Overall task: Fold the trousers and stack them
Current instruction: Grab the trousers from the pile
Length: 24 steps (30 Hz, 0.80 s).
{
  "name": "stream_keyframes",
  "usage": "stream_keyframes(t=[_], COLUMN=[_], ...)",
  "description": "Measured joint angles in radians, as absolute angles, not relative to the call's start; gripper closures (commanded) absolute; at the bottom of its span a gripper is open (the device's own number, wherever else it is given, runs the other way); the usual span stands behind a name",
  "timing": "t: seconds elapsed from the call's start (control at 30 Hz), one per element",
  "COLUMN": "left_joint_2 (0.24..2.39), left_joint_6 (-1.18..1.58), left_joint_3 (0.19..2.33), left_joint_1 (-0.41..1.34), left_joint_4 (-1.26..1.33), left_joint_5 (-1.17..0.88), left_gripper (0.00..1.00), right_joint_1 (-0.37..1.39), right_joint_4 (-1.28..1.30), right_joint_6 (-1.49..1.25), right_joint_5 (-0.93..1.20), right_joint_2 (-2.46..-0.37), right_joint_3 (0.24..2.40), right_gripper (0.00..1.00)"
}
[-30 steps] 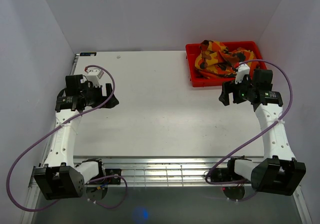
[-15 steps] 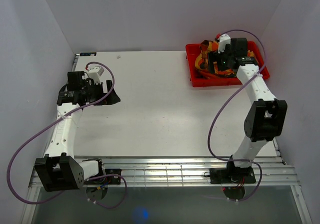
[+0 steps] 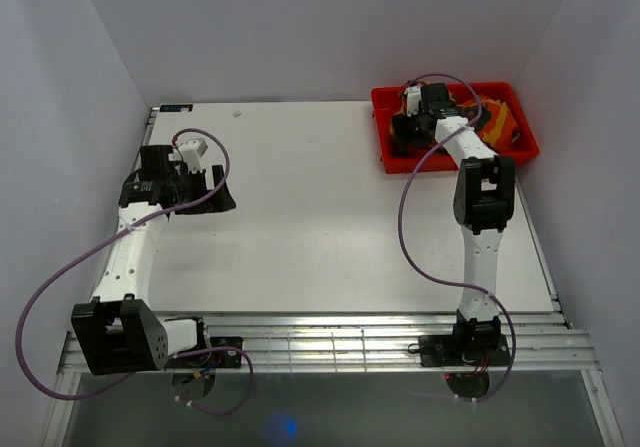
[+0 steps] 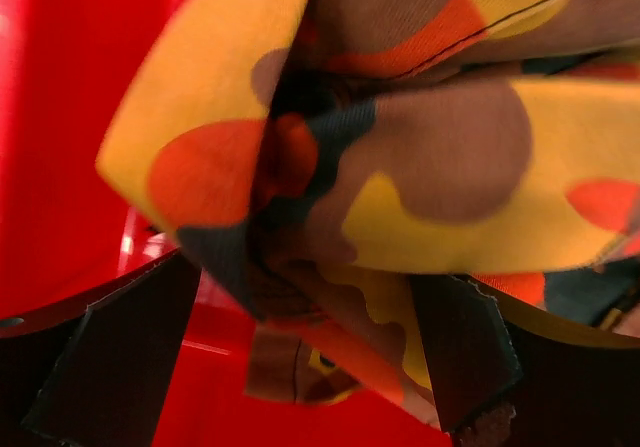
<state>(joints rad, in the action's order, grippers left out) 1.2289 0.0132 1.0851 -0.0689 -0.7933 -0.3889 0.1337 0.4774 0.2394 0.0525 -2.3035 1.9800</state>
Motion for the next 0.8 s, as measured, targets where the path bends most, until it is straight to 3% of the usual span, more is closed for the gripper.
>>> stream_keyframes(t=[0.17,0.23,0.27,0.3,0.37,0.4,0.43,0.8], left_joint_2=[1.237,1.253,1.262,1.272,1.293,1.303,1.31,1.318], left_joint_6=[0.005,-0.003,-0.007,-0.009,-0.011,-0.011,-0.015,-0.051], left_joint_3=[1.055,1.055,1.055,1.055,1.055,1.055,1.055,1.065], left_joint_1=[-0.069,-0.069,-0.069,-0.069,-0.069,-0.069,-0.069,-0.069], left_joint_4=[-0.789,-0.787,-0.785,-0.785,-0.785,-0.785,-0.786,-0.819], left_joint_5=[-0.377,-0.375,-0.373,-0.373,-0.374,-0.377,-0.386,-0.445], left_gripper=[0.02,0.02,0.02,0.02,0.02,0.02,0.02,0.02], right_joint_1=[0.14,0.148,0.15,0.152,0.151,0.148,0.147,0.059], right_joint_4=[0.466,0.46,0.458,0.452,0.442,0.435,0.43,0.422], right_joint_6=[0.274,0.295,0.302,0.312,0.324,0.323,0.326,0.291], right_joint_5=[-0.012,-0.043,-0.054,-0.064,-0.083,-0.079,-0.082,-0.028], right_joint_2=[-2.345,-2.356,-2.362,-2.365,-2.368,-2.366,-2.364,-2.164], right_joint_3=[1.981,1.983,1.988,1.989,1.989,1.99,1.992,1.981], right_gripper=[0.1,0.01,0.12,0.33,0.64,0.87,0.92,0.92])
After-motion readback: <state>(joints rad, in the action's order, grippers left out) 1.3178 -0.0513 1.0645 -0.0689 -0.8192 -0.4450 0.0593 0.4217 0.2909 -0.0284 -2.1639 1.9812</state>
